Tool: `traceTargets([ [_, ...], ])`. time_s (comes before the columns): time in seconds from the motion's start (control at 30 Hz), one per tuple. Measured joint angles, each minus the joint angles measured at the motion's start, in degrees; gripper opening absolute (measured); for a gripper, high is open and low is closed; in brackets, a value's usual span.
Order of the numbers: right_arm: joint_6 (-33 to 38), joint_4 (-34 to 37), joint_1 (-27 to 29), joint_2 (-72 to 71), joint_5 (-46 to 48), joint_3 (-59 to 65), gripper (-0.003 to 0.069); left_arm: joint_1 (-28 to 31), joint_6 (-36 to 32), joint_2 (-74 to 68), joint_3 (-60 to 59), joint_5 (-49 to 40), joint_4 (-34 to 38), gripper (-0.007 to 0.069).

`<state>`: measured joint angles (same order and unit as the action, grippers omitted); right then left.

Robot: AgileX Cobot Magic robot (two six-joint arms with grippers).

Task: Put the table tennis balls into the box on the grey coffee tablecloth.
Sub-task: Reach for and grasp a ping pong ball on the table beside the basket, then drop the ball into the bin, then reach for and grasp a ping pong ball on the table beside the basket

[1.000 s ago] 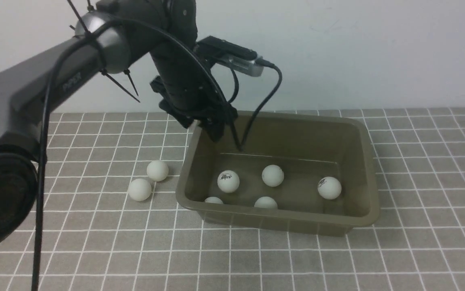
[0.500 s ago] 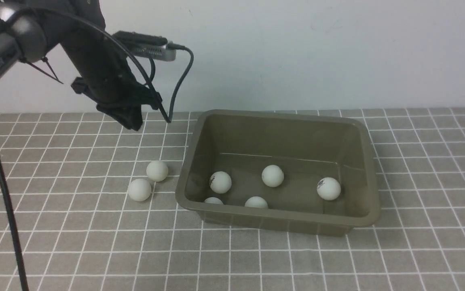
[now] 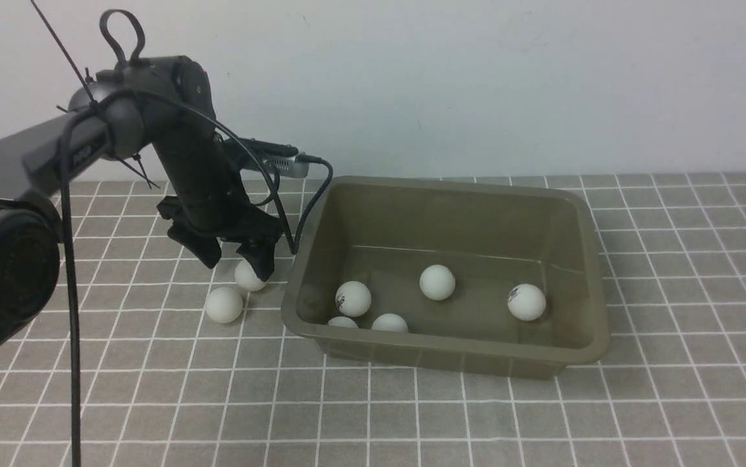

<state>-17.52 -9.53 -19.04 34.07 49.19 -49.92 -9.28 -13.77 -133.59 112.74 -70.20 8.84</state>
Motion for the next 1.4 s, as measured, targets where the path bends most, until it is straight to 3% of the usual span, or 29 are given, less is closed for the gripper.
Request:
traceTargets([
  [0.1,0.00,-0.06,0.00,0.00,0.00,0.00,-0.0007,-0.51,-0.19,-1.30,0.00,0.06,1.28,0.0524],
  [0.17,0.00,-0.06,0.00,0.00,0.00,0.00,-0.0007,-0.98,0.07,-1.74,0.44,0.06,1.10,0.0425],
  [0.2,0.00,-0.12,0.00,0.00,0.00,0.00,-0.0007,-1.45,0.97,-1.80,1.61,0.01,0.37,0.0337],
  [0.4,0.00,-0.12,0.00,0.00,0.00,0.00,-0.0007,-2.09,4.23,1.04,12.21,-0.03,-3.43,0.0353],
  [0.6,0.00,-0.59,0.00,0.00,0.00,0.00,-0.0007,-5.26,1.29,6.17,18.56,-0.10,13.01,0.0353],
  [0.67,-0.16,-0.82,0.00,0.00,-0.06,0.00,-0.0007,-7.96,-0.53,5.86,18.72,-0.23,15.23,0.0353],
  [0.77,-0.72,-0.82,0.00,0.00,-0.06,0.00,-0.0007,-11.09,-1.31,4.12,18.72,-0.41,14.37,0.0355],
  [0.93,-1.07,-0.95,0.00,0.00,0.41,0.00,-0.0007,-13.51,3.21,1.34,18.47,-0.64,6.65,0.0533],
  [1.0,-1.08,-1.06,0.00,0.00,0.95,0.00,-0.0007,-13.00,7.12,2.70,18.01,-0.94,2.84,0.0533],
  [1.07,-1.08,-1.11,0.00,0.00,1.39,0.00,-0.0007,-11.80,9.37,5.16,16.58,-0.94,1.91,0.0442],
  [1.13,-1.08,-1.24,0.00,0.00,1.96,0.00,-0.0007,-8.80,10.56,10.58,12.15,-0.88,1.50,0.0218],
  [1.17,-1.08,-1.24,0.00,0.00,2.28,0.00,-0.0007,-7.85,10.63,12.10,10.55,-0.83,1.44,0.0145],
  [1.2,-1.08,-1.24,0.00,0.00,2.28,0.00,-0.0007,-7.20,10.69,13.14,9.32,-0.83,1.31,0.0130],
  [1.27,-1.08,-1.24,0.00,0.00,2.66,0.00,-0.0007,-3.48,10.69,18.48,1.44,-0.76,0.35,0.0030],
  [1.4,-1.08,-1.24,0.00,0.00,2.59,0.00,-0.0007,2.56,7.02,23.14,-12.77,-0.88,-0.28,-0.0001],
])
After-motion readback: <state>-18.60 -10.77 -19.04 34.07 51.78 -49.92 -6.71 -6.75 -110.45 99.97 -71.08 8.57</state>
